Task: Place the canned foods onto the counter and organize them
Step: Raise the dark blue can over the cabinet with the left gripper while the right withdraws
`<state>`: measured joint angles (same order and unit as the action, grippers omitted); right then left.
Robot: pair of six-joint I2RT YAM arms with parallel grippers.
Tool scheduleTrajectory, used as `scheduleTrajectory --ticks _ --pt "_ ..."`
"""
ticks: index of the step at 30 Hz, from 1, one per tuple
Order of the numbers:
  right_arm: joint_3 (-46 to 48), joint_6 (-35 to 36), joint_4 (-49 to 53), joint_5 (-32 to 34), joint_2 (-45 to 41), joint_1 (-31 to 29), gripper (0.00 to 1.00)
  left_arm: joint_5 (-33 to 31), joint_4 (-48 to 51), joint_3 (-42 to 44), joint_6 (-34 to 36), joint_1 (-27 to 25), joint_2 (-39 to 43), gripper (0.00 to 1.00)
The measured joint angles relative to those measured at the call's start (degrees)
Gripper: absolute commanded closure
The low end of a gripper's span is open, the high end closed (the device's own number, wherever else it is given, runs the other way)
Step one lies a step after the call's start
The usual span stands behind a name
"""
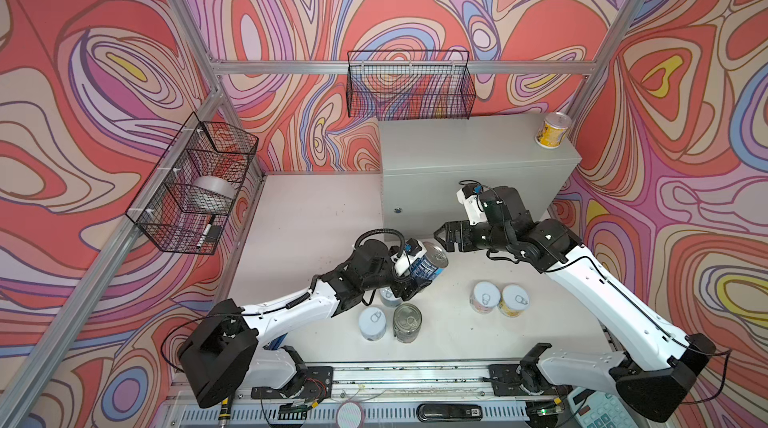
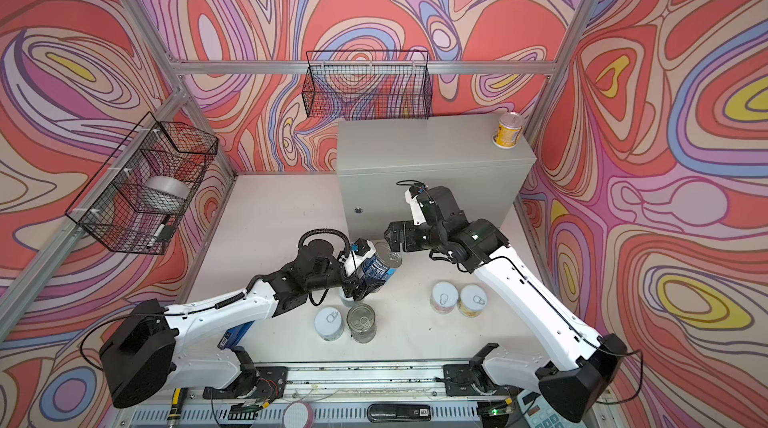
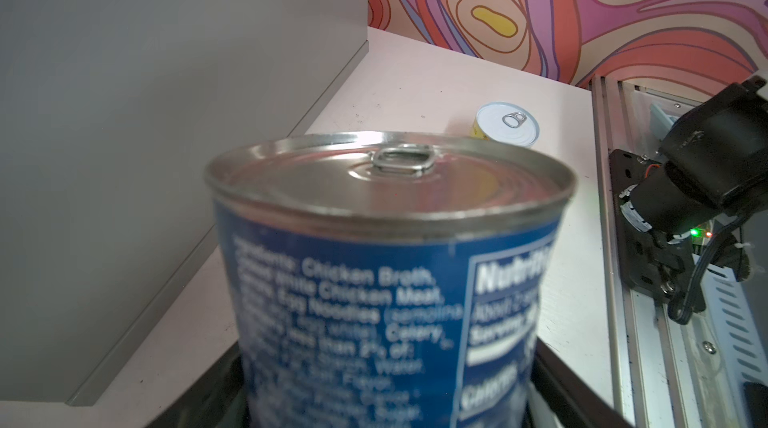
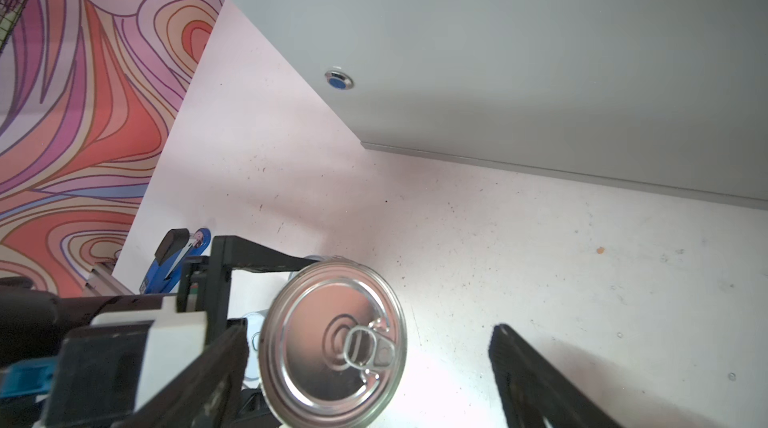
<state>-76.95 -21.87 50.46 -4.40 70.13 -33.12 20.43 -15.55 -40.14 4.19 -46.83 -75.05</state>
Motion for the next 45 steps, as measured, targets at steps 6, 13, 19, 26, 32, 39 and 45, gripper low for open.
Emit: scheduleTrajectory --ticks 6,13,19,26,32,39,45 --pt "4.52 -0.04 -1.27 2.97 -5.07 0.0 0.06 -1.6 1.11 0.13 -1.05 0.0 2.75 0.62" --pt "15.72 -0.13 -4.7 6.84 -15.04 0.0 0.05 -2.91 5.75 -0.7 -1.66 0.0 4.68 0.63" --pt "27.41 -1.88 -7.87 10.29 -25.62 0.04 0.02 -4.87 10.12 -3.69 -3.02 0.0 5.14 0.63" --pt "35.21 -4.94 -11.67 11.37 -36.98 0.04 0.02 -8.07 13.22 -10.05 -6.62 0.0 5.22 0.64" --pt "38.53 -6.32 -12.83 11.82 -39.23 0.04 0.02 -10.08 20.26 -19.45 -8.85 0.0 4.92 0.64" --pt "38.73 -6.4 -14.69 12.44 -39.06 0.04 0.01 -11.82 25.7 -33.42 -10.27 0.0 2.4 0.64" --pt "38.8 -6.34 -16.61 12.41 -38.84 0.04 0.02 -16.68 26.53 -38.16 -9.68 0.0 0.52 0.65"
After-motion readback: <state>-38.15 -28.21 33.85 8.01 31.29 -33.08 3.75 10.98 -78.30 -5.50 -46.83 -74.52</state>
